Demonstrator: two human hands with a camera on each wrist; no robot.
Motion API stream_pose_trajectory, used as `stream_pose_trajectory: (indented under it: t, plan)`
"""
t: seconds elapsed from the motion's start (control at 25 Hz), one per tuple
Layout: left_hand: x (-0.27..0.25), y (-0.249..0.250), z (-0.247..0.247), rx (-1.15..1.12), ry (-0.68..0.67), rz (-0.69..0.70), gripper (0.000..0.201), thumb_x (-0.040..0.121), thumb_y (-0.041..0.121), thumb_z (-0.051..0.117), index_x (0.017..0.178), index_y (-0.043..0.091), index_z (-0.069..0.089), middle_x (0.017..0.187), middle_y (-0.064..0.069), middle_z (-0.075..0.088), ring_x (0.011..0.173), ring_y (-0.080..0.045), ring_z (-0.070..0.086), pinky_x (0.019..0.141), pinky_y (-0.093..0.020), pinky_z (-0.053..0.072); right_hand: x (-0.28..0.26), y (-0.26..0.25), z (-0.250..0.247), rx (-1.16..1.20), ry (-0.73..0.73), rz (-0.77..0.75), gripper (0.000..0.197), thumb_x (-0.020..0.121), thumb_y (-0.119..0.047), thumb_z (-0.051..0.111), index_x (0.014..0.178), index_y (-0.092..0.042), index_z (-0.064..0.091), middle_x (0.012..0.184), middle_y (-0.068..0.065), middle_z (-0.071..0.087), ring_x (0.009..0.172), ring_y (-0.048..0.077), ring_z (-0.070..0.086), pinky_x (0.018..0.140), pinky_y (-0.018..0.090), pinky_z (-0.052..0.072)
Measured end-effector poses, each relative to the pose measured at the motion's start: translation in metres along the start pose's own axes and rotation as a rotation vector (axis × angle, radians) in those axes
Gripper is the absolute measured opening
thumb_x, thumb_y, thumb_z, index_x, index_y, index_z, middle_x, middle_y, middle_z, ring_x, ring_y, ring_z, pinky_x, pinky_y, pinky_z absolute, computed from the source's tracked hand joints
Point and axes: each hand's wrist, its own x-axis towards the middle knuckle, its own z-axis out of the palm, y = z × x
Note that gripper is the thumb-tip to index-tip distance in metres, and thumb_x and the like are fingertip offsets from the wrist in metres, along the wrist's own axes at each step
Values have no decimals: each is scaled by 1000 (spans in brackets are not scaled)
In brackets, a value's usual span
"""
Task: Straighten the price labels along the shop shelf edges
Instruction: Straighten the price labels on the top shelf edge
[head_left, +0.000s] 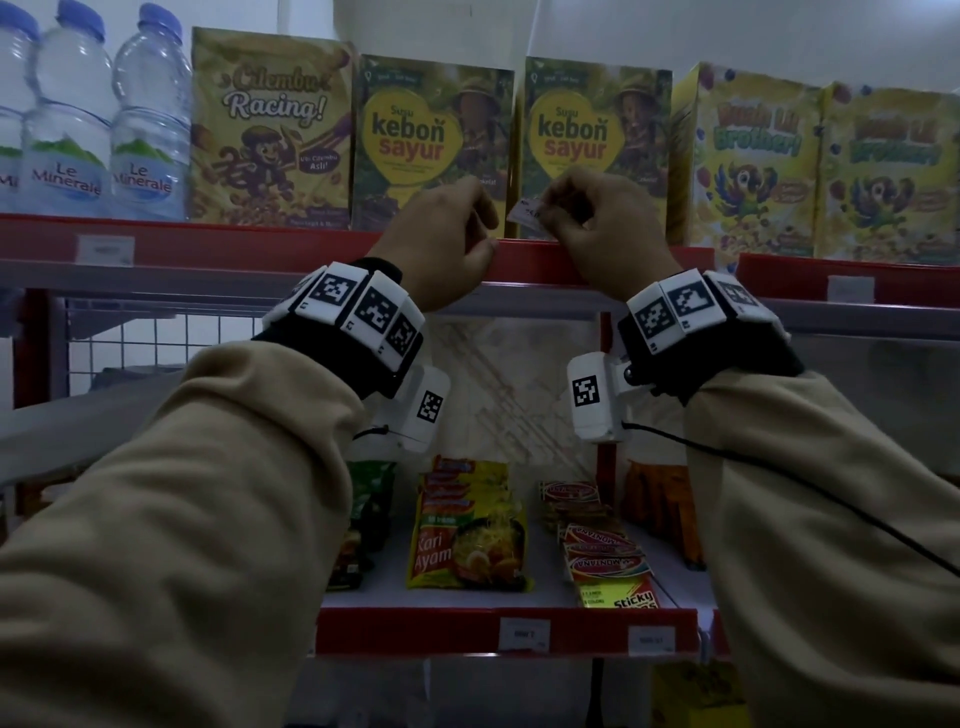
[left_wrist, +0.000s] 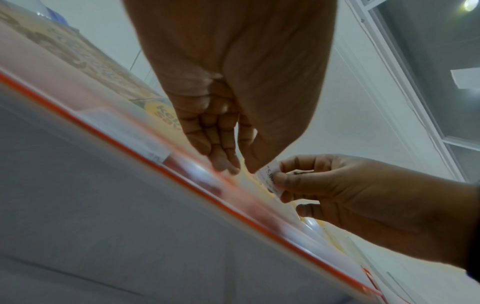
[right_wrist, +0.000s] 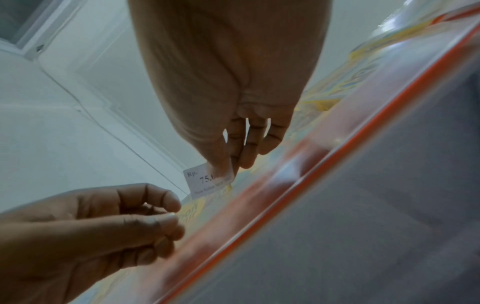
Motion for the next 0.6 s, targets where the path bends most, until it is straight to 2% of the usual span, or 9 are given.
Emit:
stream_pose_trajectory:
  t: [0.08,0.2,0.32,0.4,0.48,0.6]
  plan:
    - [2,2,3,-34,46,-45,21,93,14,50,112,6,54,92,-8,62,88,-24,56,77,-33,45,5,-1,-1,-59,-80,-27,13,90,-21,61,99,-14,66,90,-4,62,83,9,55,72,20,40]
    - [5,1,8,-54,62,-57,27,97,16,41,119,6,54,103,-15,64,94,-28,55,76,-29,38,11,-1,-7,-112,-266,-10,14,90,-22,62,102,-16,66,94,-2,63,86,11,56,73,21,40]
    - [7,-1,13,15,32,-27,26,97,24,47,109,6,61,104,-14,60,98,-27,52,82,-31,37,15,-3,-10,-121,-354,-12,17,90,-27,63,104,-17,65,95,-3,63,87,10,57,71,18,40]
    - [8,-3,16,51,18,-31,25,96,25,49,105,5,61,105,-15,57,99,-28,50,83,-32,36,17,-3,-12,-125,-379,-20,18,90,-25,63,105,-16,65,95,-3,62,87,10,56,72,19,40]
    - [8,-4,17,60,27,-37,24,95,23,49,105,5,61,106,-15,56,101,-28,49,82,-30,34,18,-2,-13,-144,-407,-28,19,87,-22,66,105,-15,65,90,-2,61,81,10,55,71,20,41]
    - [6,-4,16,58,44,-39,22,95,22,50,105,5,60,107,-14,55,101,-27,49,81,-28,31,18,-1,-13,-211,-434,-40,20,86,-20,67,104,-13,65,75,-11,53,66,2,46,58,12,35]
